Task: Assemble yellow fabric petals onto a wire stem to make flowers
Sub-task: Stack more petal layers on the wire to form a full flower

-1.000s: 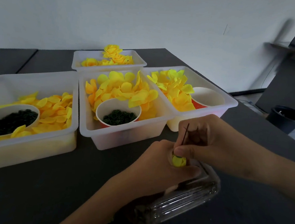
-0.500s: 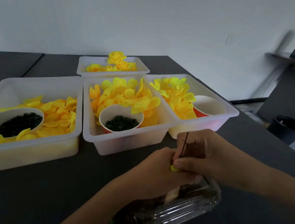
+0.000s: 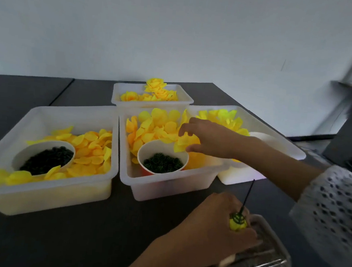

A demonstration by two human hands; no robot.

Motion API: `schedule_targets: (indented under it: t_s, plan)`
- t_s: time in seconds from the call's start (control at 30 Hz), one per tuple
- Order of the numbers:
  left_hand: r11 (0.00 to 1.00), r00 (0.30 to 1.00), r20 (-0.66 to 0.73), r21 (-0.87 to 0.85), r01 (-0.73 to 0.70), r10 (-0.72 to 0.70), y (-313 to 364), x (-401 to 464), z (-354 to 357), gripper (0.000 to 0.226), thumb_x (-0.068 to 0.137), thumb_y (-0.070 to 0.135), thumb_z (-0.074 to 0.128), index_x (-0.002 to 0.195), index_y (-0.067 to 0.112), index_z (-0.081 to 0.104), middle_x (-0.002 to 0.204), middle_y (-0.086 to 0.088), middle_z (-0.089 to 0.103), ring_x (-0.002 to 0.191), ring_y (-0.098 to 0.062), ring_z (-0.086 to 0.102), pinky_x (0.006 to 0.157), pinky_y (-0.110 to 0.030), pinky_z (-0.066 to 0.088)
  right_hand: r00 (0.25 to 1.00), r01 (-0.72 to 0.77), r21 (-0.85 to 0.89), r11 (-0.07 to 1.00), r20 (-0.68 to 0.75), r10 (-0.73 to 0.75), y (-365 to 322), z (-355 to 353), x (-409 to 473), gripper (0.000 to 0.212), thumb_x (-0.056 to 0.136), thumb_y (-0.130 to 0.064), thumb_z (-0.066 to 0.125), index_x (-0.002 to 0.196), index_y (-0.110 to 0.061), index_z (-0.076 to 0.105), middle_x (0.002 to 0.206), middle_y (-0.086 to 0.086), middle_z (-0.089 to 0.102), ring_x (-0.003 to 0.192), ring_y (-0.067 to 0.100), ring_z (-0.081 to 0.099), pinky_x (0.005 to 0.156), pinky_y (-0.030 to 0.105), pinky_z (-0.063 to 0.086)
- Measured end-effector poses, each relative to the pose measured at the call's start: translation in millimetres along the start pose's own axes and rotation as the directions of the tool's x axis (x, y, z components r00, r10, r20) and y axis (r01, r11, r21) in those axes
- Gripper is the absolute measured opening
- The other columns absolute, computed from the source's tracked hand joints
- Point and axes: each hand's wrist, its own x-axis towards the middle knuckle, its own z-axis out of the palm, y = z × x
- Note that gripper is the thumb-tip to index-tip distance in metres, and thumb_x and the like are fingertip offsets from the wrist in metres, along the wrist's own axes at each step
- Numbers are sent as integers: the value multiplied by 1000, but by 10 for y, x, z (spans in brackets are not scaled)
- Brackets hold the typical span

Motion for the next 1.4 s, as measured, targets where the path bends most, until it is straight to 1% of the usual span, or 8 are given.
schedule_targets:
  t_s: [0.2,0.43,0.53,0.63,0.8,0.93,1.17,1.4]
  plan:
    - [999,999,25,-15,36,-36,17,-4,-16,28,81,39,70,101,20,63,98,2,64,86,-13,62,79,-43,55,964,-22,-81,996,-265,0,36,65,96,6,95,-16,51,97,-15,57,97,1,52,85,23,53,67,39,46]
    - [996,998,44,-75,-41,45,22,-5,-26,22,80,35,72,87,14,66,96,-3,67,82,-17,64,75,-40,55,756,-8,149,989,-646,104,-50,-401,-401,13,80,-1,63,80,-11,54,81,-4,49,63,15,51,60,22,40]
    - [995,989,138,-93,-44,57,-33,13,-80,34,72,51,74,101,37,62,108,17,62,97,2,61,86,-25,53,709,-1,126,992,-699,90,-196,-509,-746,18,77,5,63,79,-9,53,75,-4,48,63,13,46,58,14,37]
    - [989,953,293,-140,-39,79,-75,39,-220,64,69,64,64,127,45,45,126,29,51,118,13,48,99,-14,43,699,74,172,982,-711,72,-341,-547,-1091,19,77,12,60,79,-5,52,79,5,51,67,18,49,59,33,45]
    - [968,981,187,-234,87,-43,-3,167,-448,52,89,71,32,114,35,61,103,17,69,110,-7,63,88,-22,50,699,220,102,970,-710,-84,-499,-470,-1599,17,75,15,64,71,1,56,82,9,53,73,20,52,60,25,44]
    - [837,965,259,-538,100,51,60,146,-576,121,17,106,37,93,16,66,80,2,73,67,-12,67,55,-21,43,686,233,-4,972,-708,-168,-474,-360,-1793,15,73,11,68,65,4,58,80,12,55,79,17,53,66,26,42]
    - [870,997,-22,-487,-75,74,112,28,-547,32,76,52,62,66,22,67,61,5,60,56,-9,52,54,-22,42,694,226,-43,973,-694,-192,-417,-232,-1910,12,74,7,68,66,5,59,86,13,55,83,14,51,77,15,39]
    - [873,995,-51,-477,-99,85,220,-50,-606,34,83,46,60,79,15,71,74,-1,69,67,-19,57,63,-25,46,672,187,-62,980,-720,-173,-387,-199,-1955,14,71,9,70,65,5,58,86,15,55,81,16,50,79,15,40]
